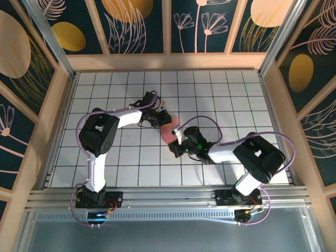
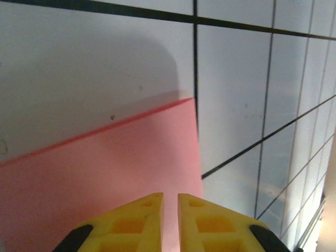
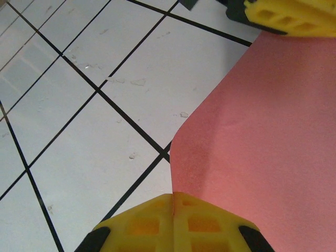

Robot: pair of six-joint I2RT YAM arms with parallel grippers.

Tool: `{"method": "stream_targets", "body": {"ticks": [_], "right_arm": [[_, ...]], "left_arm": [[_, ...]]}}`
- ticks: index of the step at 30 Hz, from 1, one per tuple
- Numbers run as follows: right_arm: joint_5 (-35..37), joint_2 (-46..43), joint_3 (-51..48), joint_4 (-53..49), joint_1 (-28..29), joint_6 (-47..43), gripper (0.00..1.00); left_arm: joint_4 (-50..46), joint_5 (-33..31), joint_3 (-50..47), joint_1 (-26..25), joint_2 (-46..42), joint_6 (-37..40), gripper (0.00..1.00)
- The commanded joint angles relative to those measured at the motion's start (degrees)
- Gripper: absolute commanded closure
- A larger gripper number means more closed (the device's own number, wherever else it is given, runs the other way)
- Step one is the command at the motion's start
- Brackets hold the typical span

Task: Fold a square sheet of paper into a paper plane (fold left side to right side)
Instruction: Third fold the triangle at the center of the table.

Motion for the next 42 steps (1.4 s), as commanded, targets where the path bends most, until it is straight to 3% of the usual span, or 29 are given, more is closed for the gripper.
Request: {"method": "stream_targets", "body": {"ticks": [1,19,42], "right_arm": [[-2.99,0.71,-0.28,2.08,-1.17,1.49,1.00],[-9.13,5.29,4.46,-2.66,-5.83,5.71,1.00],[-1.31,6.88,7.90,-8.86,-9.03,5.36,1.00]], "left_arm": [[-3.29,0.76,2.07,0.10,2.10,2.66,0.87],[-6.94,-3.78,3.06,-0.39,5.58,5.06,0.98],[-6.99,-4.47,3.06,-0.47,5.12,4.78,1.00]]}}
